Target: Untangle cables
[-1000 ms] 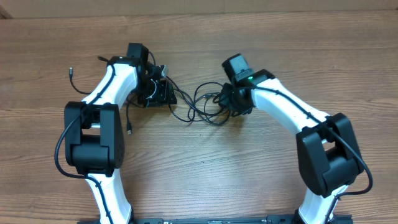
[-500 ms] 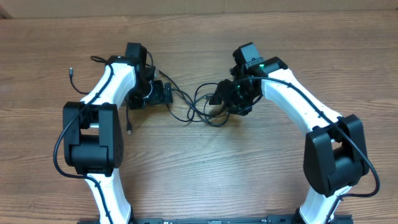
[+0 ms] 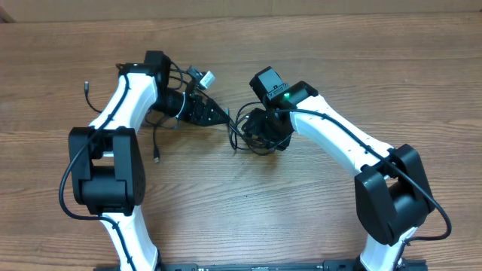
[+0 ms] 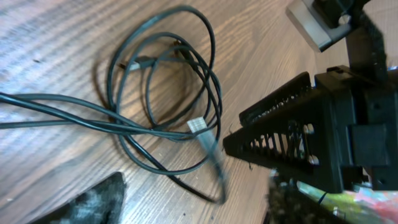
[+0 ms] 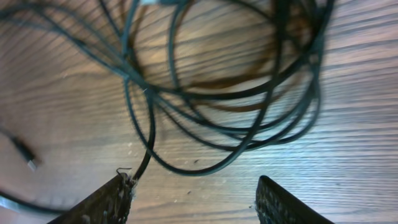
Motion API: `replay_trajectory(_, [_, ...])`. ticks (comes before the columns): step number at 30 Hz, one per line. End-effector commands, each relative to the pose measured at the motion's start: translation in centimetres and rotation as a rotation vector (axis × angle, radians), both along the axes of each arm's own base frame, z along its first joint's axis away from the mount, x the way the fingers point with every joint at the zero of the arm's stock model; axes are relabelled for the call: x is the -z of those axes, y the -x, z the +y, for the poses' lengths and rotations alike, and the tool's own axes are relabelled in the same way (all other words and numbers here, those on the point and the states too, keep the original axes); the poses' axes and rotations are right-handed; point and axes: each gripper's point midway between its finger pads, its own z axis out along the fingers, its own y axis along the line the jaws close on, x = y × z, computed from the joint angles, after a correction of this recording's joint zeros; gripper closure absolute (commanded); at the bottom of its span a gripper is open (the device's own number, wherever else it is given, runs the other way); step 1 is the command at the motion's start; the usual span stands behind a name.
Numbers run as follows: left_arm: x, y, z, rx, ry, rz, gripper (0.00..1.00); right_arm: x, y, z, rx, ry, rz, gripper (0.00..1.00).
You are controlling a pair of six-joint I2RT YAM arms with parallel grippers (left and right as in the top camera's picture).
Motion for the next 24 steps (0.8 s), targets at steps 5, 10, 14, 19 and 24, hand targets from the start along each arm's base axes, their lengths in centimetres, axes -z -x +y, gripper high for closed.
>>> replay_trajectory(5, [-0.3,-2.5,2.5,-0.145,-0.117,0.002,0.19,0.5,-0.6,-0.5,0.040,0.054,-0.017,0.43])
replay_trajectory(10, [2.4,-3.5,3.7,-0.250,-0.329,0.034,0.14,1.7,-0.9,-1.2,0.047,0.104,-0.016,0.43])
replay_trajectory(14, [3.0,-3.4,1.4,-0.228,-0.398,0.004,0.12,1.8,-0.5,-1.6,0.047,0.092,0.019,0.38])
replay_trajectory(19, [5.2,-4.0,2.5,-0.382,-0.679,-0.007,0.11,1.7,0.7,-7.6,0.124,0.266,0.113,0.28])
replay_trajectory(24, [5.7,-4.3,2.7,-0.438,-0.739,-0.021,0.11,-0.1,0.6,-8.8,0.168,0.247,0.138,0.24])
